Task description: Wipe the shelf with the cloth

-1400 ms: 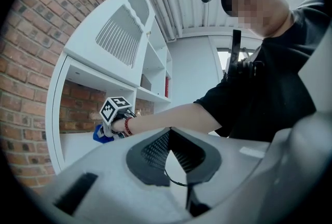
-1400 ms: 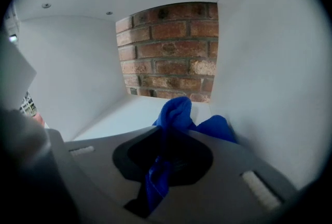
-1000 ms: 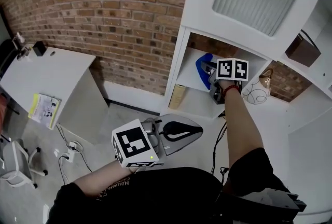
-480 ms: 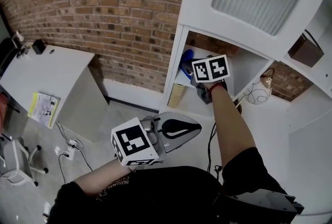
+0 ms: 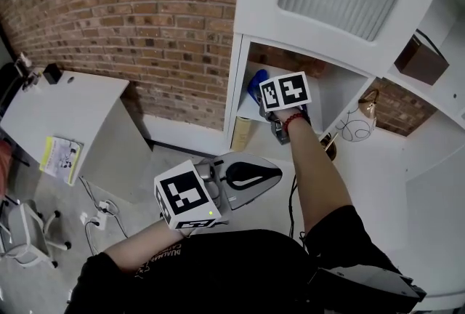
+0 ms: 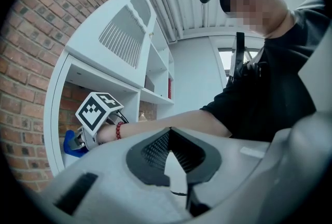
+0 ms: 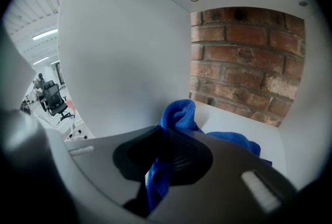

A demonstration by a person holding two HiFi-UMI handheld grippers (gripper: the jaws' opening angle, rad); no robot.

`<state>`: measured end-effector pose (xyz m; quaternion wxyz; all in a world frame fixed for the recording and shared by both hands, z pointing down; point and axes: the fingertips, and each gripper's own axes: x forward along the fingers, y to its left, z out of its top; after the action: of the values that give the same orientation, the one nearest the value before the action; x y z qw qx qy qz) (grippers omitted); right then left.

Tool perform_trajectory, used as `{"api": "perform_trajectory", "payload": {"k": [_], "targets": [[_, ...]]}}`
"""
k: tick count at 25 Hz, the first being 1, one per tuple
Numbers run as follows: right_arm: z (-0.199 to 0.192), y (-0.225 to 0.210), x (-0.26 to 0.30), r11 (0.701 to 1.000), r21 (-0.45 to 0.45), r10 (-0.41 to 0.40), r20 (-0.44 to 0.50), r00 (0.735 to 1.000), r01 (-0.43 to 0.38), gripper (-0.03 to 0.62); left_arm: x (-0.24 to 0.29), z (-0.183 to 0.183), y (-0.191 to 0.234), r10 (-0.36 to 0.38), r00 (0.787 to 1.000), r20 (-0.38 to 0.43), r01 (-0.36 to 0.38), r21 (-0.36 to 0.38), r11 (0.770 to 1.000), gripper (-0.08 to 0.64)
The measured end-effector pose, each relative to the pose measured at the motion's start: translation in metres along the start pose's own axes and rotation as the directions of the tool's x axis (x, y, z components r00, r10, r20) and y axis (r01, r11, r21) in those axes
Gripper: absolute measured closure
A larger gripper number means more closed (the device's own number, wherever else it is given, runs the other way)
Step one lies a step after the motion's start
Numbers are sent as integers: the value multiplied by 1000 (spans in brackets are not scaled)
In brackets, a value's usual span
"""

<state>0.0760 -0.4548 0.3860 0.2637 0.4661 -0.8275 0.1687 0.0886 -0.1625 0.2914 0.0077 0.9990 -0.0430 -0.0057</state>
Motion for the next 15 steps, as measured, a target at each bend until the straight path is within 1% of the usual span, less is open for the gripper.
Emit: {"api": "perform_trajectory", "payload": {"k": [7, 11, 15], "targets": [[-10, -23, -17, 998, 51, -49, 19, 999, 48, 552, 15, 1, -9, -41, 999, -10, 41, 13, 999, 560], [-14, -38, -27, 992, 101, -74, 33, 997, 70, 552, 20, 2, -13, -58, 998, -11, 58, 16, 998, 560], [-19, -51, -34, 986, 125, -112, 35, 993, 107, 552, 21, 3, -16, -67, 998, -12, 68, 20, 998, 560]]}}
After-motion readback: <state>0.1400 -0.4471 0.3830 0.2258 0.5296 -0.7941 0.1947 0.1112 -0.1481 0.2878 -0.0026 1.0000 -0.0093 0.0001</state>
